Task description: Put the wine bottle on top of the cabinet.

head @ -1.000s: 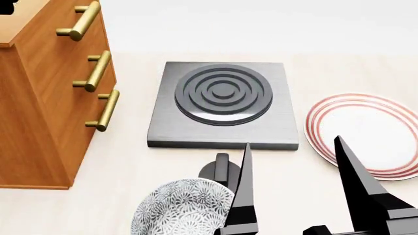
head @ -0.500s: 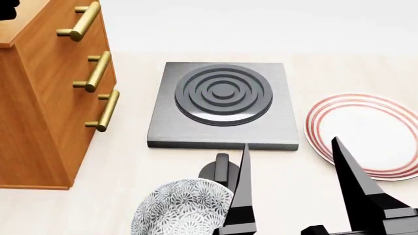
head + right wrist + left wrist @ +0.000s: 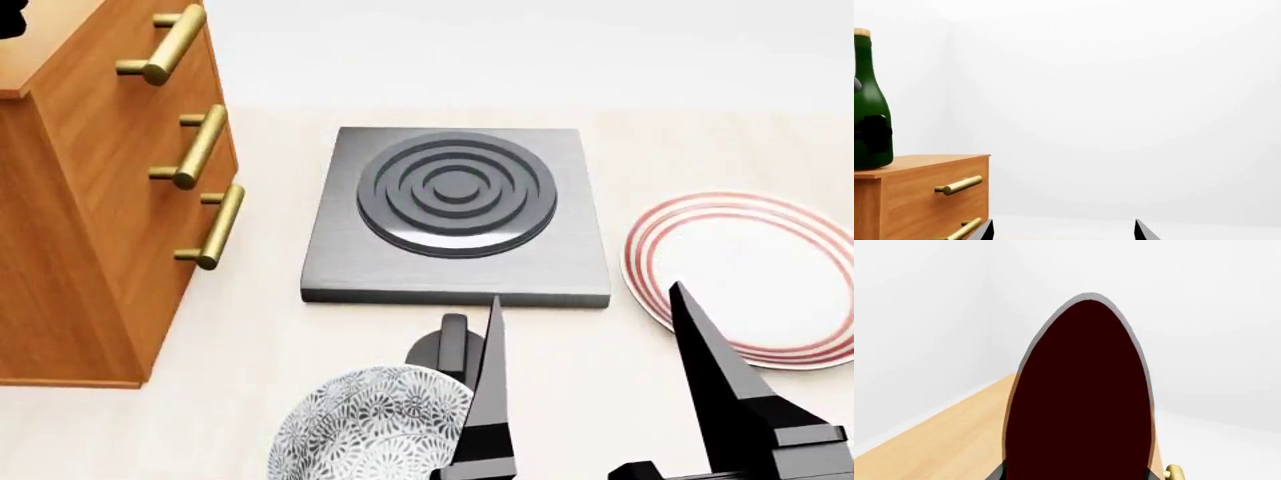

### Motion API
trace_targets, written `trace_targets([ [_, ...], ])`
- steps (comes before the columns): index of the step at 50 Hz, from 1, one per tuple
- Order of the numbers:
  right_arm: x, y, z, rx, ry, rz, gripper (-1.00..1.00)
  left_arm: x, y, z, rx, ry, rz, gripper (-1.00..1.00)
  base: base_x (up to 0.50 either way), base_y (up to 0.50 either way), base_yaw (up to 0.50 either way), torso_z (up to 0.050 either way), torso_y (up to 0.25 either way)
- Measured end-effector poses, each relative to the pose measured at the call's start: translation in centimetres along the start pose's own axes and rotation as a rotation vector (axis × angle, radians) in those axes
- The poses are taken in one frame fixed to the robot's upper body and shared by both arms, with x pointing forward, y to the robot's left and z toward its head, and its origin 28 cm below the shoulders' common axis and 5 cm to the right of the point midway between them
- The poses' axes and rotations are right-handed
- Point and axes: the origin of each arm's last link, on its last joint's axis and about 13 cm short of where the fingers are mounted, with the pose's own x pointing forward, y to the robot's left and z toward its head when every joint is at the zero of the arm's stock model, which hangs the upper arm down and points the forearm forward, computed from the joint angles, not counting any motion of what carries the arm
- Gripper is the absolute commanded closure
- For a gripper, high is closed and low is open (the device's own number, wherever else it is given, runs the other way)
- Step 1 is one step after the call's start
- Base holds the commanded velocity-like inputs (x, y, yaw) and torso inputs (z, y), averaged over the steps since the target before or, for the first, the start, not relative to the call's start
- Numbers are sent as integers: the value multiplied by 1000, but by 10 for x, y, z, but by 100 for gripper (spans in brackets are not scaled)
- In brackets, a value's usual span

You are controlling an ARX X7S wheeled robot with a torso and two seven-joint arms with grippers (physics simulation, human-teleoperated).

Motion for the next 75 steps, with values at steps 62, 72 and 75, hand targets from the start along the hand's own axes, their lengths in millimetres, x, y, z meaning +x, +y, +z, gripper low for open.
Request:
trace_targets([
  [62, 0, 3, -2, -2, 8, 15, -100, -6, -1, -27, 19, 42, 4, -100, 0, 0, 0, 0, 0],
  [72, 0, 4, -2, -2, 10, 24, -100, -34, -4, -38, 49, -61, -36, -100, 0, 0, 0, 0, 0],
  [75, 0, 5, -2, -3, 10, 26, -100, -46, -4, -39, 55, -103, -55, -100, 0, 0, 0, 0, 0],
])
